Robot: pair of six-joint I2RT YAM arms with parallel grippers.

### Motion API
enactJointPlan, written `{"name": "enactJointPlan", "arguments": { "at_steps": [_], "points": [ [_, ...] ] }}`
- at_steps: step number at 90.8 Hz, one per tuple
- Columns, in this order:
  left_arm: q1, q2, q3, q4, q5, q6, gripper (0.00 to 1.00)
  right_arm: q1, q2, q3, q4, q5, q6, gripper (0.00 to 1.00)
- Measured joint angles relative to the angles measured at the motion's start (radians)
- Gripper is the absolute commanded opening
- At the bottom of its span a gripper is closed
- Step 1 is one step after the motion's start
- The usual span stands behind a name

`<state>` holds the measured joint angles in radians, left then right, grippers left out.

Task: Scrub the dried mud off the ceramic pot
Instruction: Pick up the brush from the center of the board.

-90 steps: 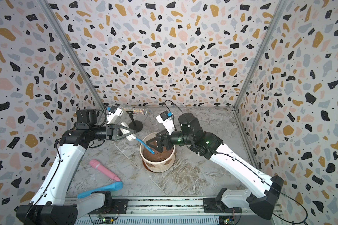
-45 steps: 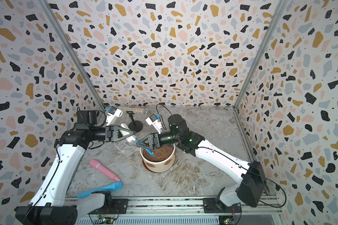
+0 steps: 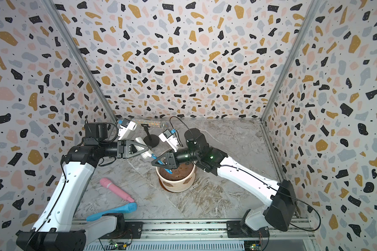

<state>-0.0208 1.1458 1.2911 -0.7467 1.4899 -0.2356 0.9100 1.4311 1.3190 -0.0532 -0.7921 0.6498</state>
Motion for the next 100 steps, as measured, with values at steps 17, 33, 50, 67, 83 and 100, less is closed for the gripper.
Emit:
{"name": "enactJointPlan", "arguments": {
  "at_steps": [17,33,50,67,83,100],
  "points": [
    [0.004,0.0,0.032,0.021,-0.008,-0.056,1.0,0.01,-0.046,0.028,-0.209,0.184,-0.243,0.0],
    [0.034,0.005,0.016,0.046,-0.102,-0.122,0.96,0.072,-0.089,0.046,-0.381,0.516,-0.505,0.0],
    [0.041,0.027,-0.026,0.044,-0.234,-0.167,0.85,0.118,-0.071,0.046,-0.409,0.719,-0.62,0.0],
    [0.041,0.04,-0.058,0.044,-0.309,-0.181,0.83,0.168,0.011,0.099,-0.383,0.836,-0.664,0.0],
    [0.041,0.04,-0.085,0.072,-0.318,-0.216,0.64,0.208,0.127,0.21,-0.372,0.909,-0.676,0.0],
    [0.043,0.04,-0.1,0.108,-0.331,-0.225,0.31,0.216,0.172,0.24,-0.337,0.935,-0.674,0.0]
  ]
}}
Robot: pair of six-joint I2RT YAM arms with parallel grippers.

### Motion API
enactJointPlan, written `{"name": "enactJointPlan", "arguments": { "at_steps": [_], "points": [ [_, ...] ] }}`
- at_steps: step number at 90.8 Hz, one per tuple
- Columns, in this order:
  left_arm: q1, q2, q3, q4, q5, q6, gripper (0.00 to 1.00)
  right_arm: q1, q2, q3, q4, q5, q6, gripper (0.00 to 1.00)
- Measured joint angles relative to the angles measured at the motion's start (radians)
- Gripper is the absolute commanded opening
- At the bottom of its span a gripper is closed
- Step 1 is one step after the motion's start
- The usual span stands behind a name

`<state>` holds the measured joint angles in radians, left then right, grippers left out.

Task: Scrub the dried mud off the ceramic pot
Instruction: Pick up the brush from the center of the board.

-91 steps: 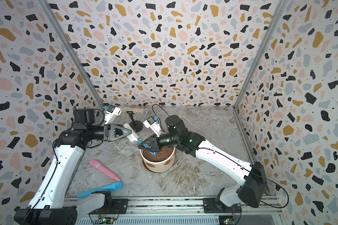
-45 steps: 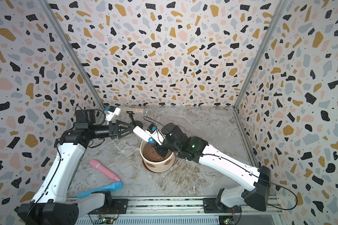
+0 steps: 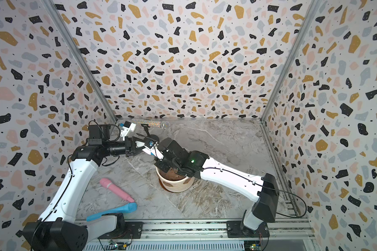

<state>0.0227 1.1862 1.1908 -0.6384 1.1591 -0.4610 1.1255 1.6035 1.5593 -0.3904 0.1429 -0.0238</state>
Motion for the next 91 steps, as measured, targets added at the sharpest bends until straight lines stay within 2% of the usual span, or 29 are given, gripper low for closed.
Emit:
{"name": "enactJointPlan", "arguments": {
  "at_steps": [10,17,21,24,28,36,50,59,70,82,91],
  "points": [
    [0.006,0.002,-0.002,0.025,0.002,0.011,0.2,0.003,-0.013,0.001,0.006,0.008,0.008,0.02],
    [0.006,0.002,-0.002,0.039,0.019,0.006,0.17,0.003,-0.021,0.0,0.005,0.003,0.018,0.47],
    [0.006,0.002,-0.002,0.042,0.036,0.0,0.17,0.002,-0.031,-0.004,0.005,-0.001,0.034,0.65],
    [0.006,0.002,-0.002,0.044,0.047,-0.005,0.17,0.002,-0.042,-0.011,0.001,-0.011,0.042,0.72],
    [0.006,0.001,-0.002,0.048,0.064,-0.008,0.17,-0.001,-0.065,-0.027,-0.007,-0.038,0.066,0.75],
    [0.006,0.0,-0.002,0.056,0.094,-0.006,0.15,-0.026,-0.118,-0.051,-0.034,-0.141,0.126,0.79],
    [0.005,-0.01,-0.002,0.058,0.148,0.019,0.14,-0.158,-0.213,-0.099,-0.005,-0.444,0.343,0.81],
    [0.005,-0.014,-0.002,0.057,0.179,0.042,0.15,-0.228,-0.243,-0.186,0.166,-0.646,0.555,0.81],
    [0.005,-0.015,-0.002,0.056,0.203,0.072,0.15,-0.228,-0.198,-0.266,0.427,-0.82,0.823,0.76],
    [0.005,-0.018,-0.002,0.055,0.216,0.092,0.15,-0.219,-0.114,-0.286,0.621,-0.918,1.027,0.64],
    [0.005,-0.025,-0.002,0.053,0.22,0.103,0.15,-0.22,-0.087,-0.291,0.709,-0.949,1.117,0.4]
  ]
}}
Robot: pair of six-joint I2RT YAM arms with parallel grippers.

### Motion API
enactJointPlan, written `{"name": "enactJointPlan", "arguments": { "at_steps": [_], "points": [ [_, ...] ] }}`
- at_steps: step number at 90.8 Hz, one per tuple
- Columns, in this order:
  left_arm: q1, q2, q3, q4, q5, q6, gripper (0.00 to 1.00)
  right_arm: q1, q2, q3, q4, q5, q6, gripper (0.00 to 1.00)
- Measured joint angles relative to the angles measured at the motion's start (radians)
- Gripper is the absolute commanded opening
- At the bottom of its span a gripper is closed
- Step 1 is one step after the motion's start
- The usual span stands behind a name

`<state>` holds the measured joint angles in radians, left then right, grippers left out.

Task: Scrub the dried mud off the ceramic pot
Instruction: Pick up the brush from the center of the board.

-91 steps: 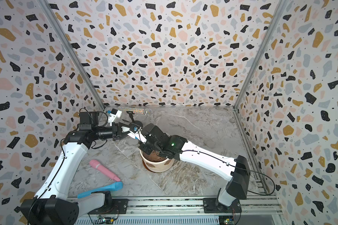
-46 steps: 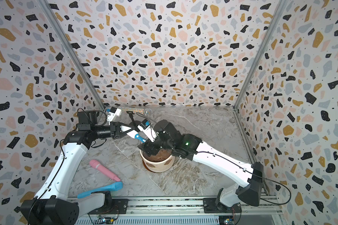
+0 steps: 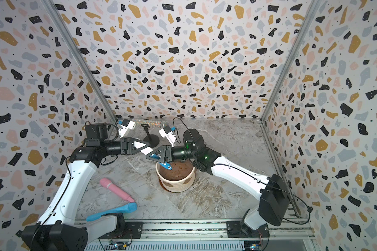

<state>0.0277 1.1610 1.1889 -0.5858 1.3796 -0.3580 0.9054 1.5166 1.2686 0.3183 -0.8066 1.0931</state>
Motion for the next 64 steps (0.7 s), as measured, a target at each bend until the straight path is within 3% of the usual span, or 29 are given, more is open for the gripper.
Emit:
{"name": "enactJointPlan", "arguments": {
  "at_steps": [13,17,20,22,37,46,64],
  "points": [
    [0.0,-0.019,0.002,0.006,0.034,0.004,0.16,-0.006,0.001,-0.003,0.003,-0.016,0.055,0.0],
    [0.0,-0.024,0.002,0.008,0.038,0.011,0.27,-0.006,0.001,-0.004,-0.003,-0.02,0.066,0.0],
    [0.0,-0.027,0.002,0.006,0.042,0.014,0.51,-0.006,0.0,-0.004,-0.005,-0.021,0.062,0.0],
    [0.0,-0.027,0.002,0.007,0.042,0.018,0.59,-0.006,-0.001,-0.004,-0.01,-0.023,0.055,0.0],
    [0.0,-0.027,0.002,0.0,0.036,0.022,0.86,-0.006,-0.015,0.001,-0.137,-0.023,-0.068,0.0],
    [0.007,-0.026,0.002,-0.002,0.029,0.028,0.93,-0.005,-0.045,0.006,-0.325,-0.016,-0.215,0.0],
    [0.065,-0.026,-0.009,-0.006,0.027,0.049,0.93,0.016,-0.191,0.005,-0.735,0.111,-0.577,0.0]
  ]
}}
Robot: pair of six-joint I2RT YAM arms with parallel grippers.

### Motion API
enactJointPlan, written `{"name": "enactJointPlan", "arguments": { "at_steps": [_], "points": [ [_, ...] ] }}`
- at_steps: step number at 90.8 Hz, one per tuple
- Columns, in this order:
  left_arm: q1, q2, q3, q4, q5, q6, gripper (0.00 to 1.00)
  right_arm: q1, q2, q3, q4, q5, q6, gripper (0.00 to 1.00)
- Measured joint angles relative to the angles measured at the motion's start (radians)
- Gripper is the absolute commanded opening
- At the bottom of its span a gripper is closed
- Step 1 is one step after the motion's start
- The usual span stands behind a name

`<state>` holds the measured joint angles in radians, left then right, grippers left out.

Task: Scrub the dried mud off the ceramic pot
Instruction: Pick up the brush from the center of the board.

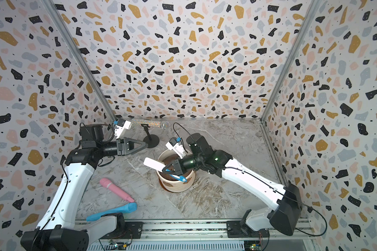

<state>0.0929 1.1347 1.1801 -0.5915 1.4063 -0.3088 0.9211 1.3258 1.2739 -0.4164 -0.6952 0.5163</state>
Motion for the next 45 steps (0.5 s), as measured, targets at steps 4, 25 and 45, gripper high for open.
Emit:
{"name": "enactJointPlan", "arguments": {
  "at_steps": [4,25,45],
  "points": [
    [0.012,0.0,-0.003,-0.01,0.0,0.017,0.94,0.022,-0.037,0.0,-0.073,0.048,-0.08,0.0],
    [0.07,-0.002,-0.003,-0.171,-0.163,0.231,0.95,0.208,-0.084,0.005,-0.394,0.293,-0.383,0.0],
    [0.076,-0.002,-0.002,-0.32,-0.603,0.492,1.0,0.325,-0.043,0.013,-0.587,0.527,-0.484,0.0]
  ]
}}
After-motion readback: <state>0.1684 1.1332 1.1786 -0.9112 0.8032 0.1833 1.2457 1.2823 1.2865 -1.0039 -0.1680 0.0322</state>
